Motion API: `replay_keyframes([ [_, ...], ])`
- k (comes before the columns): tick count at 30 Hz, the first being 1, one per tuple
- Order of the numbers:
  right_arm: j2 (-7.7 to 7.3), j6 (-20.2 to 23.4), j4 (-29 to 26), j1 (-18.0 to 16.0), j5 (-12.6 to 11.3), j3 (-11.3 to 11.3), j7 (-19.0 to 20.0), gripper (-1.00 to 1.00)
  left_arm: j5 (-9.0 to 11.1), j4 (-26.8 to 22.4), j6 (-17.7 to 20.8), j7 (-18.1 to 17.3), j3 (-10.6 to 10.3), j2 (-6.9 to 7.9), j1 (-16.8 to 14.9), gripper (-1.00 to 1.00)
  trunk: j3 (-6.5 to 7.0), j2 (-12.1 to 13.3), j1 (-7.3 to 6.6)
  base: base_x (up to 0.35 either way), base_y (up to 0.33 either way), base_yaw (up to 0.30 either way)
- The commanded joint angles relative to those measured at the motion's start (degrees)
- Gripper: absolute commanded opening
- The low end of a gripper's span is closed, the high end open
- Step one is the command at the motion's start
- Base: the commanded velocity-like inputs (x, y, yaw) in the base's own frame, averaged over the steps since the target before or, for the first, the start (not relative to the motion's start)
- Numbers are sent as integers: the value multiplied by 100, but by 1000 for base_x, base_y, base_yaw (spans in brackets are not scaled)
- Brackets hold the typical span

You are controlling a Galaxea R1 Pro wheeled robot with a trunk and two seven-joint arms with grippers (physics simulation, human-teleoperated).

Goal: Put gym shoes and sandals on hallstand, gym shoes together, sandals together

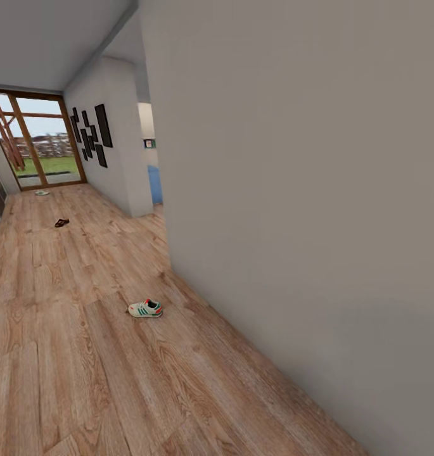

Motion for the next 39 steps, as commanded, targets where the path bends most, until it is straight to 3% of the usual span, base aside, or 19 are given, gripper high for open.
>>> replay_keyframes([
  [1,-1,-17,4,-3,2,1,-2,100,7,5,-18,-7,3,0,-3,100,-6,-3,0,0,0,0],
  [31,-1,-17,12,-2,3,2,-2,100,7,5,-25,-8,2,6,-3,100,-6,-3,0,0,0,1],
  [39,6,-17,12,-3,3,1,-10,100,7,0,-25,-8,8,6,-2,100,-31,-3,0,0,0,185],
])
